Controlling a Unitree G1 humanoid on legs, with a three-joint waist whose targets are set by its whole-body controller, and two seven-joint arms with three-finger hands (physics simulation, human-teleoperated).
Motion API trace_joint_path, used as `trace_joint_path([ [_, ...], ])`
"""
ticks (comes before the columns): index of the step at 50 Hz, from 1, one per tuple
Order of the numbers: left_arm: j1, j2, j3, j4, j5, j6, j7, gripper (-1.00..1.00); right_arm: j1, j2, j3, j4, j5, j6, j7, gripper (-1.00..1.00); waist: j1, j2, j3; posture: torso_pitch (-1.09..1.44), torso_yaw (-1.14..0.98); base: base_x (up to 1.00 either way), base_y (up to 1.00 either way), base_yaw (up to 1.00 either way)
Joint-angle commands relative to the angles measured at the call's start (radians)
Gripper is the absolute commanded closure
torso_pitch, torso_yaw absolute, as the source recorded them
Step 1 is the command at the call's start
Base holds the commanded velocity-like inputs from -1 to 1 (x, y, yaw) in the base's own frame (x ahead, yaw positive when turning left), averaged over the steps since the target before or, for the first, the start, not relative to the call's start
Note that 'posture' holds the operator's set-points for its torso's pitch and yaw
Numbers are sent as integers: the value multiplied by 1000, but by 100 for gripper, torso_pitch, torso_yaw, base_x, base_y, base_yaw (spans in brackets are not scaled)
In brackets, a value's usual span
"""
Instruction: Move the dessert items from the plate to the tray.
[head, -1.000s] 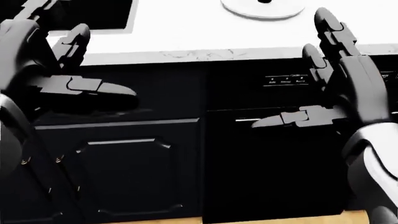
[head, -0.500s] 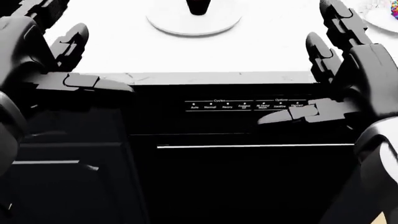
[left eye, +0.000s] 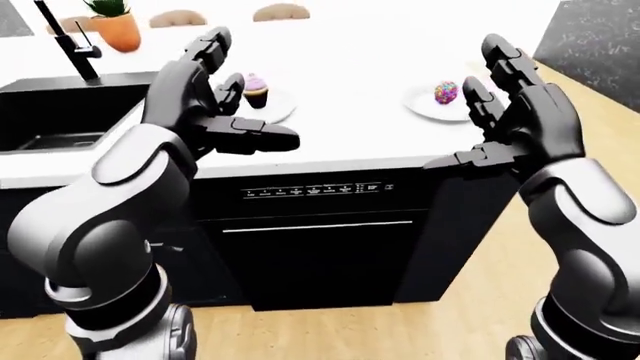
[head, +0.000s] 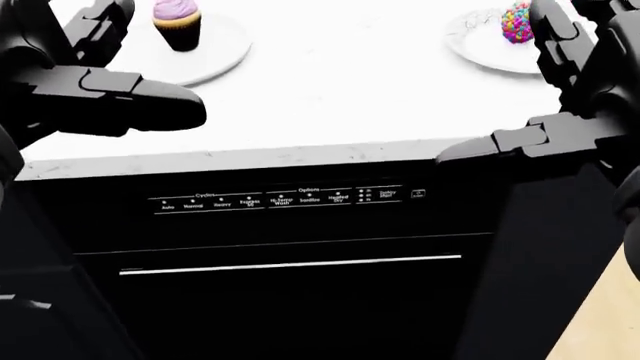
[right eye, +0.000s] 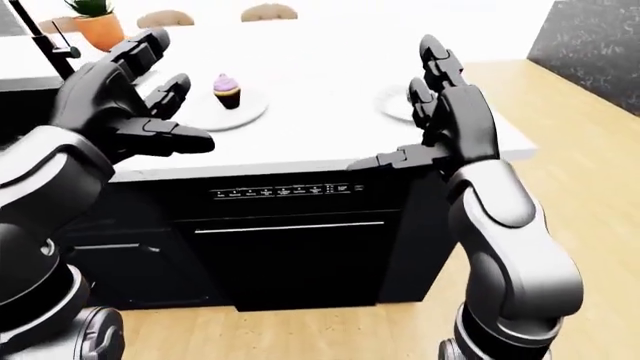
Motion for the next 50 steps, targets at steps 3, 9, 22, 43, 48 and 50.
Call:
trace_joint_path([
  [3,-26,26,25,-7,-3,-38,2,-100,-44,-10,0,-17,-1,-10,10,-100,0,-20,-23,0,0,23,43,0],
  [9,-39,44,29,9,-19,-45,9,-100,-80,-12,10,-9,6,4,35,-100,-5,-31,-30,0,0,15,52,0],
  [22,-119,85,34,43,-66,-16,37,-100,-144,-55,-31,3,46,57,13,-100,-6,72,-18,0,0,2,12,0],
  [43,-83,95,23,66,-39,-68,5,-100,-135,-95,-19,8,49,45,10,-100,-5,10,0,0,0,27,-36,0],
  [48,-79,100,31,73,-32,-74,-5,-100,-147,-88,-6,15,29,46,19,-100,-24,51,-2,0,0,59,0,0],
  [50,-68,101,38,66,-35,-74,-7,-100,-146,-82,-4,17,21,43,24,-100,-31,75,-9,0,0,59,2,0],
])
